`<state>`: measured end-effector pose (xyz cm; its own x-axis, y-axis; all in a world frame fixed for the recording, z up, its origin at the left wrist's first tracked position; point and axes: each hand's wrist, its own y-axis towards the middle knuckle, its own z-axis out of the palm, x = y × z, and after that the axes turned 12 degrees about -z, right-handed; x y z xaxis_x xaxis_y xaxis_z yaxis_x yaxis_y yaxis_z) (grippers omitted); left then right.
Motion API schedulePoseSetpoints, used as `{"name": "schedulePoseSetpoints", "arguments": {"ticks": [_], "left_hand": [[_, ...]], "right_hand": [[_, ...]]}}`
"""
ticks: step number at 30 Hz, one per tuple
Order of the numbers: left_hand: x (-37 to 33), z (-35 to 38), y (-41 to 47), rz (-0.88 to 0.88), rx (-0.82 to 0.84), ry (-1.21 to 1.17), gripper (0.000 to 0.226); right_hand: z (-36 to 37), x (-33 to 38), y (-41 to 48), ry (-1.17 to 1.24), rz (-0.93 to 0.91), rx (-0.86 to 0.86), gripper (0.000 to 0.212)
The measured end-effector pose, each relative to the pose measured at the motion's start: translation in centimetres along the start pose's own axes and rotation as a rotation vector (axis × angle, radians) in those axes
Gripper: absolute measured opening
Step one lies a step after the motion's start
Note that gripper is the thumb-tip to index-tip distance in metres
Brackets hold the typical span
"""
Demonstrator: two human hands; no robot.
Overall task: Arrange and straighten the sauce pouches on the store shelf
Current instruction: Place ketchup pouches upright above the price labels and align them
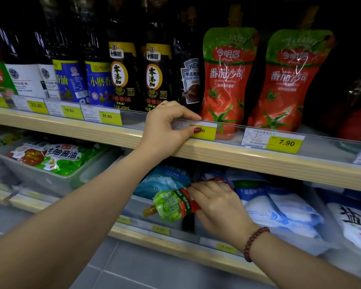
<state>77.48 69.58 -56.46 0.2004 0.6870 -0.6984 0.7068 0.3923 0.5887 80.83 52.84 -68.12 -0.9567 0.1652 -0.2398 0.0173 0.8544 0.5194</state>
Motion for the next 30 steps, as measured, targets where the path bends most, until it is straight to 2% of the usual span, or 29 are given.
{"name": "schedulePoseSetpoints", "arguments": {"ticks": [6,13,19,23,25,28,30], "left_hand": [[-0.2,-0.4,0.2,-0.034,0.051,-0.012,0.025],[-1.1,-0.3,-0.1,-0.096,0.064,-0.017,0.015],[-3.2,-0.6,-0.2,-0.227,0.106,-0.356,0.016],[-5.3,0.0,-0.6,-0.261,0.223,-0.486,0.01],[-6.3,0.6,-0.8,-0.292,0.293,-0.514,0.015],[-8.0,1.7,-1.3,-0.233,0.443,-0.488,0.03],[-8.8,2.4,-1.6,-0.155,0.555,-0.44,0.056]], "right_hand": [[-1.3,-0.3,-1.0,0.064,-0.041,-0.084,0.034],[-4.1,-1.2,-1.3,0.239,0.204,-0.35,0.031],[-7.5,-1.1,-0.2,0.527,0.4,-0.586,0.009],[-11.0,-2.8,1.1,0.867,0.561,-0.802,0.019],[-12.8,-4.0,1.3,1.028,0.614,-0.896,0.017],[-14.9,-5.2,0.9,1.085,0.644,-0.993,0.017],[-15.9,-5.8,0.4,1.079,0.659,-1.018,0.017]]}}
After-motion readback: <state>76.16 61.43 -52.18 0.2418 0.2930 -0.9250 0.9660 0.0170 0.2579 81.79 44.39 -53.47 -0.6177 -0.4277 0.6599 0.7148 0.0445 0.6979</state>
